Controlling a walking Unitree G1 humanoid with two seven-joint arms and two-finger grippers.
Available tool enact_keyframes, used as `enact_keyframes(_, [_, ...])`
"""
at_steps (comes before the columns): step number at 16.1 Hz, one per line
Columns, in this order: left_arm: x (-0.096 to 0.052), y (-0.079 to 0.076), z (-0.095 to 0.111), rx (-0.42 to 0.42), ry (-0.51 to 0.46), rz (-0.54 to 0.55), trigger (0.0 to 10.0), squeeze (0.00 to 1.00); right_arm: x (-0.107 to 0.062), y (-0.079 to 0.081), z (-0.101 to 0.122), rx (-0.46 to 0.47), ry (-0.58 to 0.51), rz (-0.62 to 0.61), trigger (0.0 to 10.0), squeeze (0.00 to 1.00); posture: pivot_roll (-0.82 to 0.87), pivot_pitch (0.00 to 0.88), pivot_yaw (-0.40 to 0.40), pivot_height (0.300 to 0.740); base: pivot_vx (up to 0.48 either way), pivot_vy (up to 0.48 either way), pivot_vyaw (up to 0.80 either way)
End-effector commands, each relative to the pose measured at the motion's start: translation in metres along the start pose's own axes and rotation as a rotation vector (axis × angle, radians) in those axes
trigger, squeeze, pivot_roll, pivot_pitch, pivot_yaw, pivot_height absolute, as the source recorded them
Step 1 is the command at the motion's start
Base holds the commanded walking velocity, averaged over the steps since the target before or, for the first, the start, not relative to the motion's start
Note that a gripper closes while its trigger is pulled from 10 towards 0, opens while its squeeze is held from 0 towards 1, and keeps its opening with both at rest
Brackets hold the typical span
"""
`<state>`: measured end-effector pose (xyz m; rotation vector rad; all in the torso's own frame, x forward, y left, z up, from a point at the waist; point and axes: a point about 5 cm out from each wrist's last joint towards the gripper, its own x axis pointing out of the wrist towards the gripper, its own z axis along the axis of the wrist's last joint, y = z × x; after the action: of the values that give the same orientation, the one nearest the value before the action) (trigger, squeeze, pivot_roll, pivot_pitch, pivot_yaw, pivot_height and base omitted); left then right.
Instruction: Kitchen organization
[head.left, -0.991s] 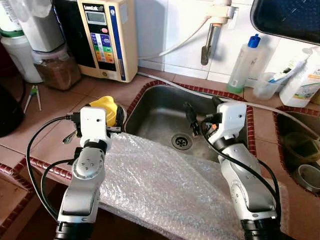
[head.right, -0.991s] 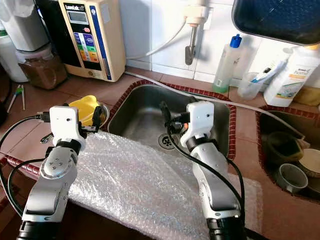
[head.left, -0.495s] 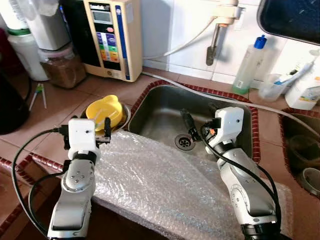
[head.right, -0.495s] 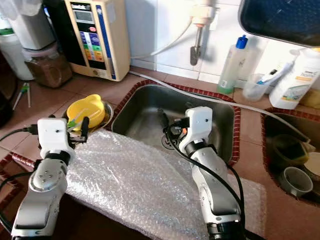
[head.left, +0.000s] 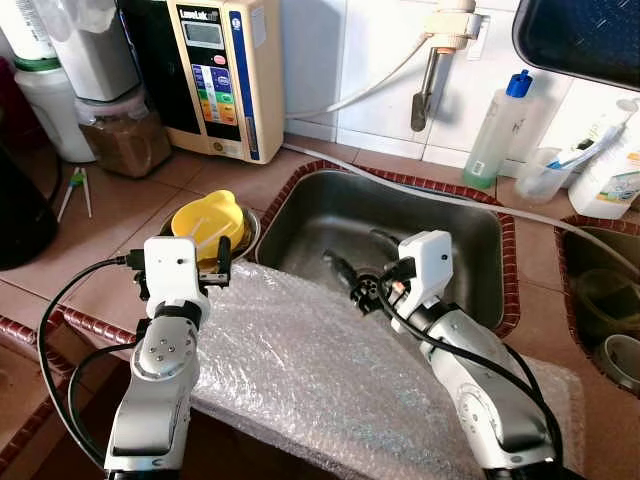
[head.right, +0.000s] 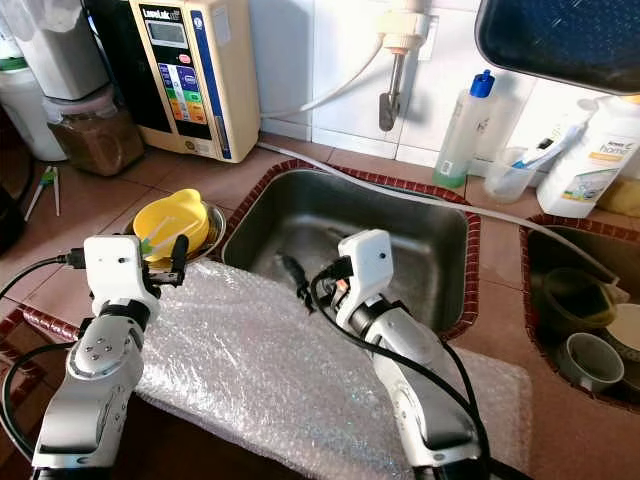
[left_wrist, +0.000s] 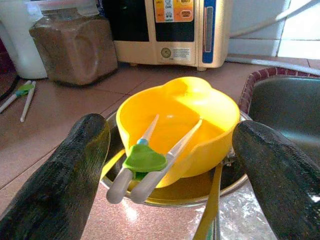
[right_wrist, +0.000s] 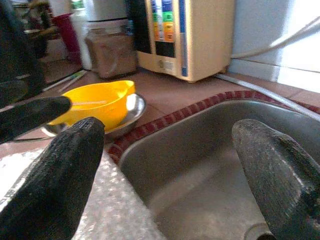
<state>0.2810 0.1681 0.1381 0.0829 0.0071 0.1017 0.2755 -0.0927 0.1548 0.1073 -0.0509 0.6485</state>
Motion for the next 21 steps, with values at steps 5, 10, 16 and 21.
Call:
enact_keyframes(5, [0.005,0.002,-0.005,-0.017,0.043,0.013,10.0,0.00,-0.004,0.005,0.003,0.021,0.013,0.060,10.0,0.00,0.02,0.014,0.018,0.740,0.000,0.000,0.00])
enact_keyframes(10, [0.008,0.005,-0.006,-0.048,0.056,0.026,0.0,0.00,-0.005,0.011,0.002,0.044,0.026,0.122,10.0,0.00,0.01,0.018,0.012,0.740,0.000,0.000,0.00])
enact_keyframes(16, [0.012,0.005,-0.004,-0.057,0.053,0.026,0.0,0.00,-0.008,0.012,0.003,0.066,0.039,0.146,10.0,0.00,0.00,0.018,0.013,0.740,0.000,0.000,0.00])
enact_keyframes(21, [0.012,0.006,-0.007,-0.052,0.069,0.040,2.2,0.00,-0.012,0.011,0.002,0.096,0.068,0.182,10.0,0.00,0.00,0.012,0.012,0.740,0.000,0.000,0.00])
